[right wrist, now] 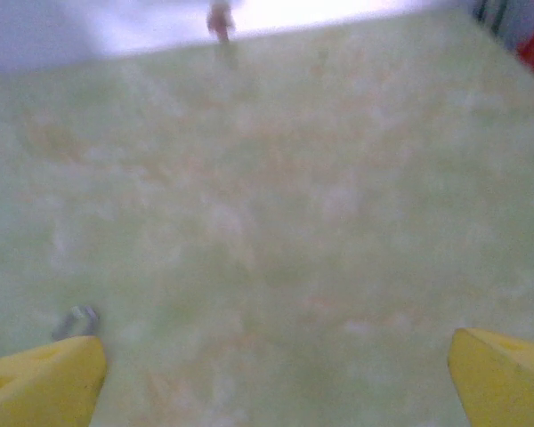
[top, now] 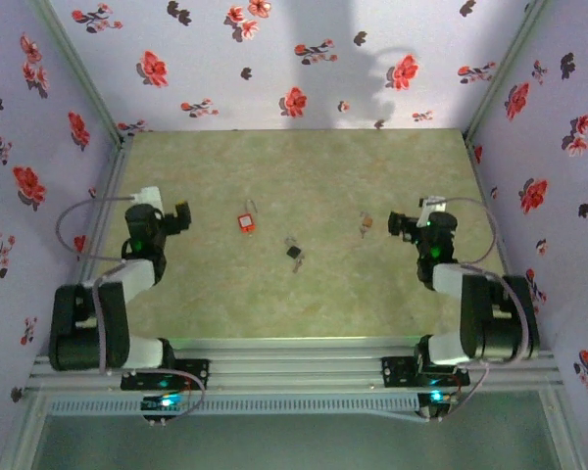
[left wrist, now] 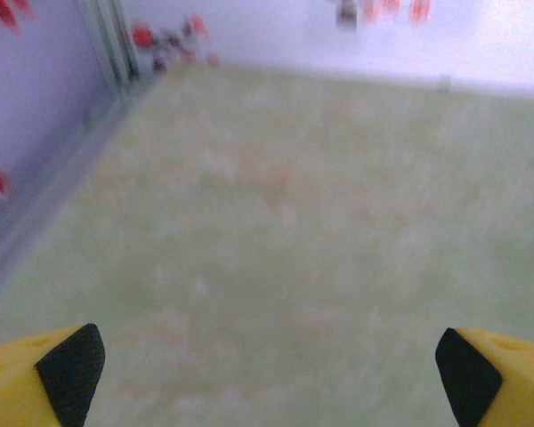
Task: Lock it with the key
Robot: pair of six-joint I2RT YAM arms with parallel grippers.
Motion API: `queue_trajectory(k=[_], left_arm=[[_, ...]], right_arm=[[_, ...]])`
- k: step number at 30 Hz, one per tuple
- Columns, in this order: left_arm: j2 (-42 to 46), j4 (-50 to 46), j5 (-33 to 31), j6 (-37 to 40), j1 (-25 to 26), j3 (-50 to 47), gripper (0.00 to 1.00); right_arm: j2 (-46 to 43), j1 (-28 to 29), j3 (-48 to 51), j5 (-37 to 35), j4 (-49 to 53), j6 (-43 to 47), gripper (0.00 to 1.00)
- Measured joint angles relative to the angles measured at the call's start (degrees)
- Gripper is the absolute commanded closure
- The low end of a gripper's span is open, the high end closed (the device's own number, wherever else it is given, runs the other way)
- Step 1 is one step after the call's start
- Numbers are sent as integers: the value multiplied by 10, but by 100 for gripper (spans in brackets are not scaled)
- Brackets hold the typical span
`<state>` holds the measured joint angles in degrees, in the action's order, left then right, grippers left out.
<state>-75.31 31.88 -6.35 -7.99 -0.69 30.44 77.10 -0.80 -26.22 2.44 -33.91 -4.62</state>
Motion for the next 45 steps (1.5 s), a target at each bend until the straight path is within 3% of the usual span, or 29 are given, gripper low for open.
queue_trajectory(k=[3,7,13,16,20,26,31,35,40,45], left_arm=[[62,-15,0,-63,6,30,0],[91,-19,21,-217,8,50,0],[90,88,110,-374,-11,-54,0],[85,64,127,-415,-11,-67,0],[76,19,143,-421,4,-33,0],[77,-135,99,-382,73,57,0],[78,-260,17,-344,136,94,0],[84,-322,-28,-324,162,95,0],[99,-346,-52,-306,185,95,0],[109,-347,-57,-292,202,90,0]], right_arm=[[-73,7,-38,23,20,-43,1],[-146,10,-70,43,51,-213,1],[-142,9,-101,119,96,-363,1],[-121,16,-108,155,105,-395,1],[-104,73,-143,139,186,-365,1],[-80,218,-241,9,338,-269,1],[-12,261,-306,-88,442,-236,2],[53,294,-337,-118,502,-228,5],[128,300,-375,-138,562,-230,6],[138,296,-381,-163,603,-245,7]])
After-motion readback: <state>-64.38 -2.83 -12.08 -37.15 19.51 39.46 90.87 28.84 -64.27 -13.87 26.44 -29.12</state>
